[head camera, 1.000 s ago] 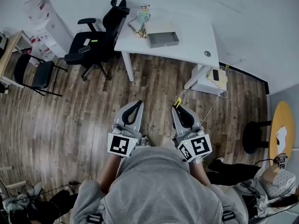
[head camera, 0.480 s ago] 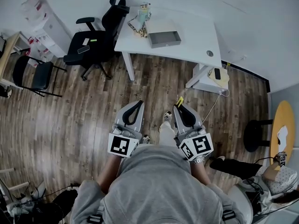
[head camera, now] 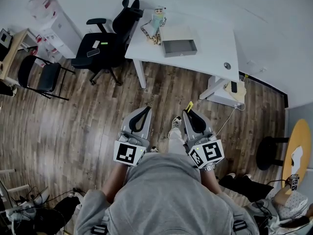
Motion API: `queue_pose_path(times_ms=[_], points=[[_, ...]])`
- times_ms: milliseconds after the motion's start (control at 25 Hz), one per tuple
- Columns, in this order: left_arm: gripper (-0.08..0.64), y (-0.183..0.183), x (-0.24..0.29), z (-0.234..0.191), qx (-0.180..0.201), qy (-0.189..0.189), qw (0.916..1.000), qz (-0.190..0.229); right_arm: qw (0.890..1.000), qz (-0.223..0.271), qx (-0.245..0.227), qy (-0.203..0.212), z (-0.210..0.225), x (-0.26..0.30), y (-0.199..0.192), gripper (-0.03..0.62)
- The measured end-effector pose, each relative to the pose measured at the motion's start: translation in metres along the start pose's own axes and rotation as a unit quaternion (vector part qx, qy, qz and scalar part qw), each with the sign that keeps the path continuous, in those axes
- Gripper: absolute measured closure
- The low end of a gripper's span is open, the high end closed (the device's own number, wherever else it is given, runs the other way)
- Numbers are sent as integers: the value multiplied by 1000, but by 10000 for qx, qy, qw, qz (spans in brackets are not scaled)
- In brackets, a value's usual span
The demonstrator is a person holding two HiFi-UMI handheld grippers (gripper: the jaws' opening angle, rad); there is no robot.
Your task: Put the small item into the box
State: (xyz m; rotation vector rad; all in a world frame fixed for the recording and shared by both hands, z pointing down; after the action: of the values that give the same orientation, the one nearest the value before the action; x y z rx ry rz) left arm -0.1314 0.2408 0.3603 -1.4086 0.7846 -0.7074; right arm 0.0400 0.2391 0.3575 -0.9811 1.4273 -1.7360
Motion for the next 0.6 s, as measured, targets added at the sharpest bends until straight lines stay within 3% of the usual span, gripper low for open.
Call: queue_pose_path(times_ms=[600], points=[[557,1,113,-17,-33,137,9995,-289,9994,-150,-16,300,90,75,24,531]])
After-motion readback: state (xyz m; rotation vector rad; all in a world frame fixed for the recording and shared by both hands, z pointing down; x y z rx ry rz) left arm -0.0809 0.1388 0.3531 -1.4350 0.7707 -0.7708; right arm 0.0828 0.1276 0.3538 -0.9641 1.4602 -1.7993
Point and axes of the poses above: the fingertips, and each gripper's own axes: x forward along the fingers, z to its right, y out of its top, the point moved 4 cm from there along -x, backward along the fingers, and after that the axes turned 6 degrees about -y, right-handed, at the moved point
